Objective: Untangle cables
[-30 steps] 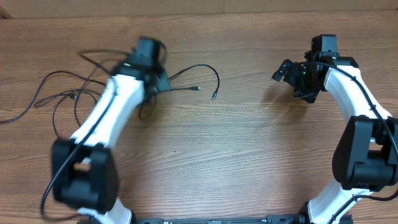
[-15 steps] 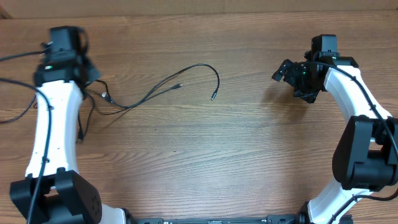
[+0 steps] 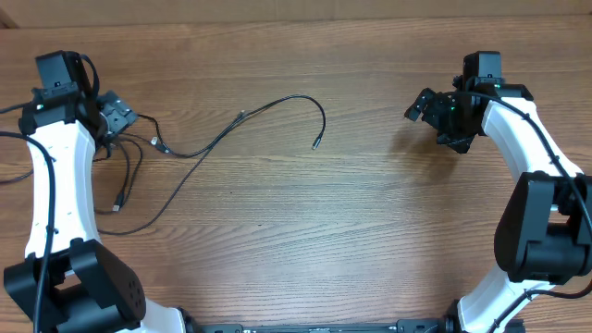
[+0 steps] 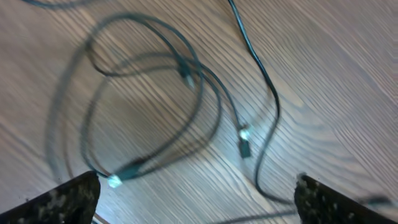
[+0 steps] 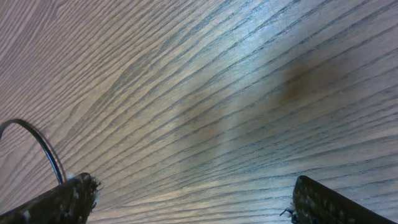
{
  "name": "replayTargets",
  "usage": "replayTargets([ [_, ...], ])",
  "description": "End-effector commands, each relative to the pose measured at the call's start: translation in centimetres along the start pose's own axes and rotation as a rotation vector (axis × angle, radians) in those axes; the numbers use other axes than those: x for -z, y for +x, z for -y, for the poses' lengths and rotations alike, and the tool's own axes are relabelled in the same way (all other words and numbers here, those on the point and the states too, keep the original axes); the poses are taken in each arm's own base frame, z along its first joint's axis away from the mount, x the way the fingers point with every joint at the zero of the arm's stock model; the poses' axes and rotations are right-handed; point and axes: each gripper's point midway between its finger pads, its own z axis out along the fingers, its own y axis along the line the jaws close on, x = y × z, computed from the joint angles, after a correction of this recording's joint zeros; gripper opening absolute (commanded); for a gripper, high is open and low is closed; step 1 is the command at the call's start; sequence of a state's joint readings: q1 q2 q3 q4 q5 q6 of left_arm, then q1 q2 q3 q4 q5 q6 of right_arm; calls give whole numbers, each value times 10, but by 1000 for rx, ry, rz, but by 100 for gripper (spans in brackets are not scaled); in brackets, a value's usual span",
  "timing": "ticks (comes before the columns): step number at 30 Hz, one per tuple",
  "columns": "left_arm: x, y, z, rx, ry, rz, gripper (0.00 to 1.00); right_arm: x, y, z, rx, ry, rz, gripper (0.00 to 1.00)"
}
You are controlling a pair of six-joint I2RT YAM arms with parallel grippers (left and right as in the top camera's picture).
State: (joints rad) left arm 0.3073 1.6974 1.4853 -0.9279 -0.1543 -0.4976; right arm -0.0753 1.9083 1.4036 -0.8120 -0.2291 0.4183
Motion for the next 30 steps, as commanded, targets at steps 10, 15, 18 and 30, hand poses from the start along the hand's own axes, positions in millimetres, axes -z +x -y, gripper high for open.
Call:
replayTargets([
  [10,-8,51,35,-40,151,-238,100,12,-8,-8,11,-16,38,100],
  [15,-8,51,34,-40,149,-237,100,12,-8,-8,11,-16,38,100],
  [18,-8,51,34,-40,149,-237,100,12,-8,-8,11,-16,38,100],
  [30,-8,51,34,-40,149,-237,99,12,-8,-8,11,-16,38,100],
])
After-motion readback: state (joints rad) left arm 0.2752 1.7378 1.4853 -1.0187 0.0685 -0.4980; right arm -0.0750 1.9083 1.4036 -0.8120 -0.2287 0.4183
